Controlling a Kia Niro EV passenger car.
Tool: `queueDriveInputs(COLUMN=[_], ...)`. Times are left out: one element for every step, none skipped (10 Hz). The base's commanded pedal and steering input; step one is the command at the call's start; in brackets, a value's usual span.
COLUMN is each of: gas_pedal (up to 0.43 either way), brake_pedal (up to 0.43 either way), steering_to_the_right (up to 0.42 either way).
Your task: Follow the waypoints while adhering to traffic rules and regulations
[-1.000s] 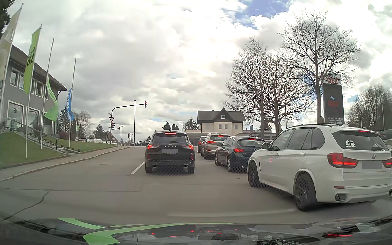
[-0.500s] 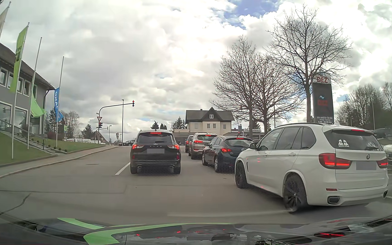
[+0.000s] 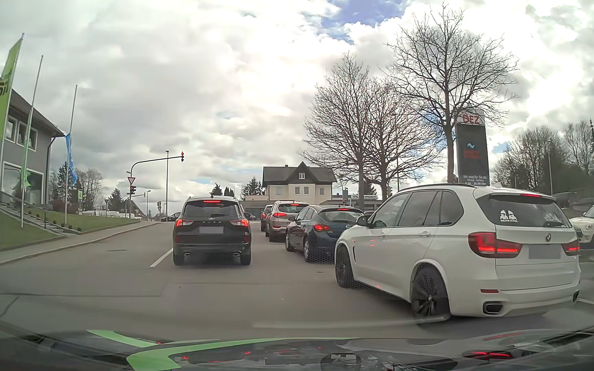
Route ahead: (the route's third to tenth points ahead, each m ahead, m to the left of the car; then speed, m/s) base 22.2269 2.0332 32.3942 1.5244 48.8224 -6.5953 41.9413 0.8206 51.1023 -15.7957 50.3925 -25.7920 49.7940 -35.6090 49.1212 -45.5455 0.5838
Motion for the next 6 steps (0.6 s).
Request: queueDriveInputs(gas_pedal=[0.000, 0.000, 0.000, 0.000, 0.000, 0.000], brake_pedal=[0.006, 0.110, 0.171, 0.183, 0.213, 0.220], steering_to_the_right=[0.600, 0.597, 0.591, 0.586, 0.581, 0.578])
